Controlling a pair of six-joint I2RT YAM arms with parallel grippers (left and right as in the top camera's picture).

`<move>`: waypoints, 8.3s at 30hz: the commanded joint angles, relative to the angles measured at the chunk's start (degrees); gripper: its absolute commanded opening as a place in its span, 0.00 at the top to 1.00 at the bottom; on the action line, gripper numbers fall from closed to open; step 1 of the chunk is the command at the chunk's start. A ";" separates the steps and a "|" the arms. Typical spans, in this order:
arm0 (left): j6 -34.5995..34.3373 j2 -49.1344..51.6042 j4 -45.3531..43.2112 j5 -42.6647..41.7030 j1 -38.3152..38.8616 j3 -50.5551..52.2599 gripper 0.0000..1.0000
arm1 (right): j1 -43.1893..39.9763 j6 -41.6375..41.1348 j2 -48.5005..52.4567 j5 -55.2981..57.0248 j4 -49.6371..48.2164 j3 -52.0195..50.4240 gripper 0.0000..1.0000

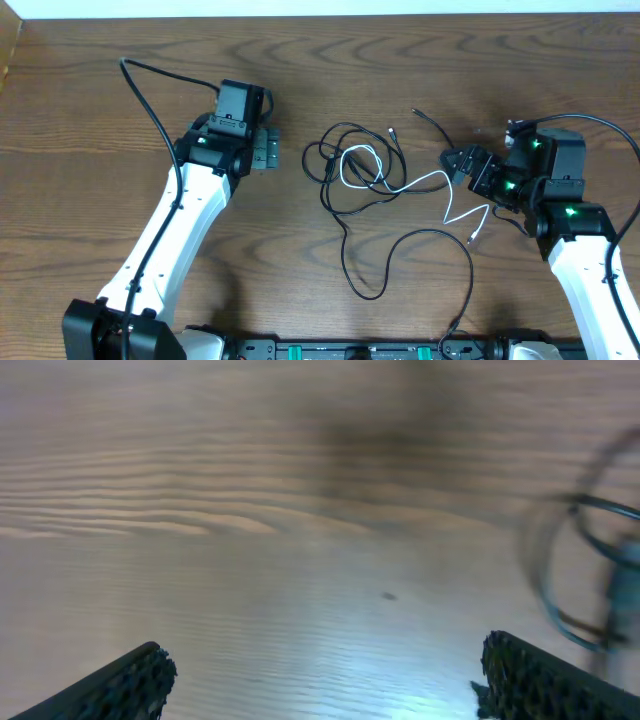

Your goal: Untangle cables

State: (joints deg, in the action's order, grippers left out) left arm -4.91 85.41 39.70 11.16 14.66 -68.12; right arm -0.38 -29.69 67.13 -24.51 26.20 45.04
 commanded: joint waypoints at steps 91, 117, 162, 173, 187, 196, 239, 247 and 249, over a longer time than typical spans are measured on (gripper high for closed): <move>-28.17 23.91 -7.41 9.09 15.06 -0.22 0.86 | 0.48 0.20 0.42 1.07 1.46 0.15 0.01; -17.20 14.82 -3.06 39.56 15.17 -1.62 0.92 | 0.48 0.17 0.42 1.03 1.44 0.15 0.01; -6.82 -10.43 -2.23 9.51 15.15 -0.61 0.73 | 11.85 13.20 0.42 -16.59 -11.96 0.15 0.01; -19.30 1.33 6.21 19.98 14.49 -0.55 0.27 | 11.85 13.03 0.44 -12.22 -9.60 0.15 0.01; -22.18 1.42 10.69 8.07 6.14 3.56 0.26 | 11.85 13.00 0.50 -10.32 -9.07 0.15 0.01; -21.84 1.40 0.02 5.99 6.97 17.40 0.19 | 11.85 13.03 0.50 -10.03 -8.66 0.15 0.01; -20.83 7.26 -19.21 12.04 6.91 25.44 0.57 | 11.85 13.03 0.50 -9.86 -8.61 0.15 0.01; -20.83 7.26 -19.19 12.04 6.91 25.44 0.92 | 11.85 13.03 0.50 -9.86 -8.61 0.15 0.01; -20.83 7.26 -19.19 12.04 6.91 25.44 0.93 | 11.85 13.03 0.50 -9.86 -8.61 0.15 0.01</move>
State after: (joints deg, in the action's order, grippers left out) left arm -25.52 92.16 20.40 22.24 21.58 -42.81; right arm 11.22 -17.34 67.26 -34.63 17.54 45.04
